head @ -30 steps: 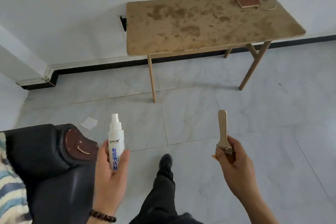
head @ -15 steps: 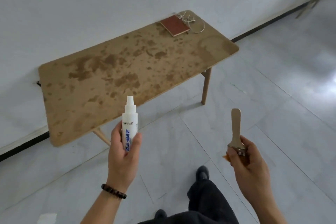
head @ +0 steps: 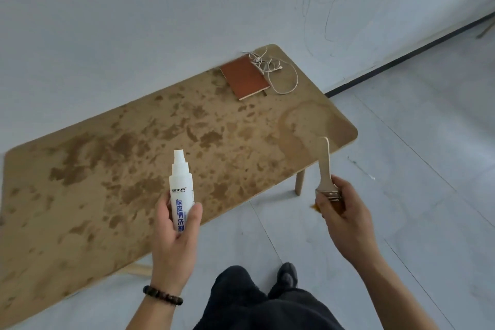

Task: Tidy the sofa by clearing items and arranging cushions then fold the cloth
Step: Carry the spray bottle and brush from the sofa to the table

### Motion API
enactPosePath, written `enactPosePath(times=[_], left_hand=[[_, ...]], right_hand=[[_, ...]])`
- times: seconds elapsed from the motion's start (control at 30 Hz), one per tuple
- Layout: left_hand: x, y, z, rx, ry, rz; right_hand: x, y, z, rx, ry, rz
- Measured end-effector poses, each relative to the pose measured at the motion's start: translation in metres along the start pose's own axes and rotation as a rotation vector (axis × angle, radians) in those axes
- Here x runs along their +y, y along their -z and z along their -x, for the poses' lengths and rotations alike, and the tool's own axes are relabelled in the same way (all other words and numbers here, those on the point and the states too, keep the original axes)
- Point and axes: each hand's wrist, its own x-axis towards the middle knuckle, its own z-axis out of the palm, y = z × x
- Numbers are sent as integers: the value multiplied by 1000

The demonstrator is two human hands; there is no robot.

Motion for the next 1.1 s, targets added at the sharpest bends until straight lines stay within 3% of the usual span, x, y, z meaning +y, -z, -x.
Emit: enactPosePath(times=[0.13, 0.4, 0.77, 1.1], left_hand=[[12, -28, -54, 59, 37, 36], [6, -99, -191, 8, 247, 65], [51, -222, -380, -70, 268, 63], [7, -350, -490, 161, 367, -118]], right_hand=[[-22, -13, -86, -85, 15, 52], [-42, -55, -227, -127, -49, 134], [-72, -78, -441, -160, 12, 271], [-56, -126, -667, -218, 25, 313]])
